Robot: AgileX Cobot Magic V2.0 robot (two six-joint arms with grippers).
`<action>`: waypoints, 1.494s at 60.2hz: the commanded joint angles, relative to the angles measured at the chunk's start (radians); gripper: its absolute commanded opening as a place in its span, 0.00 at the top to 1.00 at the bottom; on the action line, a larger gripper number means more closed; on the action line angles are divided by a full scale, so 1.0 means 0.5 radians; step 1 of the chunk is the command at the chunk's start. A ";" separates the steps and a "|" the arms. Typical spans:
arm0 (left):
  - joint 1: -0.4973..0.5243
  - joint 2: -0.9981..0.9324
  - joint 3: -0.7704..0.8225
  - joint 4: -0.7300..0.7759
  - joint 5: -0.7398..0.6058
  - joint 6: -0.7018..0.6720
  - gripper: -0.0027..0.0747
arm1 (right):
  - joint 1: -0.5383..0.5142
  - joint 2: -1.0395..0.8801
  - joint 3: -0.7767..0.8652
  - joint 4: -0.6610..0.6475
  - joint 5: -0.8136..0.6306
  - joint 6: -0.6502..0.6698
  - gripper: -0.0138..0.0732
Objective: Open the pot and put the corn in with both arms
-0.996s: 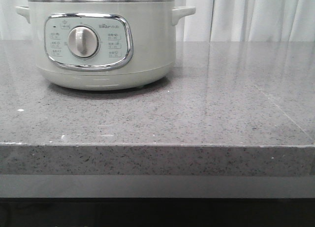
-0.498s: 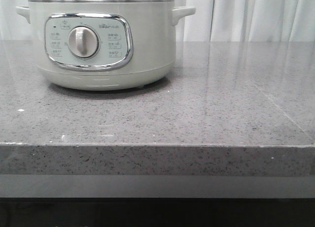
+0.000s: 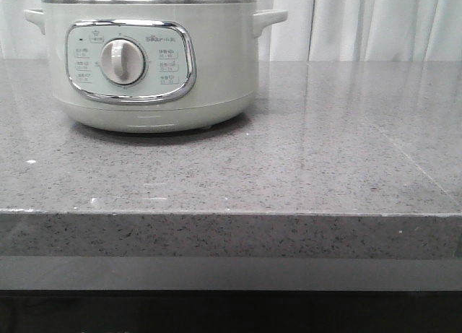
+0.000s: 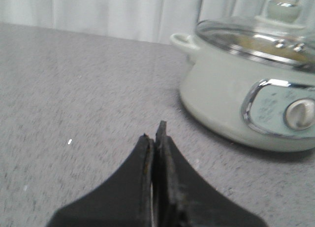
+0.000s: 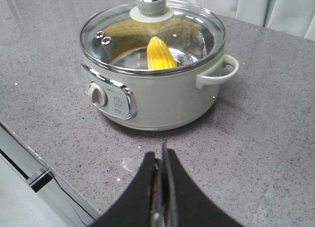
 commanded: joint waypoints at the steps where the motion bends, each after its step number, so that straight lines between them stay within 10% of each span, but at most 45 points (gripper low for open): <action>1: 0.043 -0.080 0.089 -0.067 -0.270 -0.005 0.99 | -0.006 0.003 -0.048 -0.009 -0.146 -0.010 0.92; 15: 0.052 -0.225 0.419 -0.080 -0.652 -0.005 0.99 | -0.006 0.003 -0.048 -0.009 -0.146 -0.010 0.92; 90: 0.052 -0.216 0.414 -0.085 -0.734 0.183 0.99 | -0.006 0.003 -0.048 -0.009 -0.139 -0.010 0.92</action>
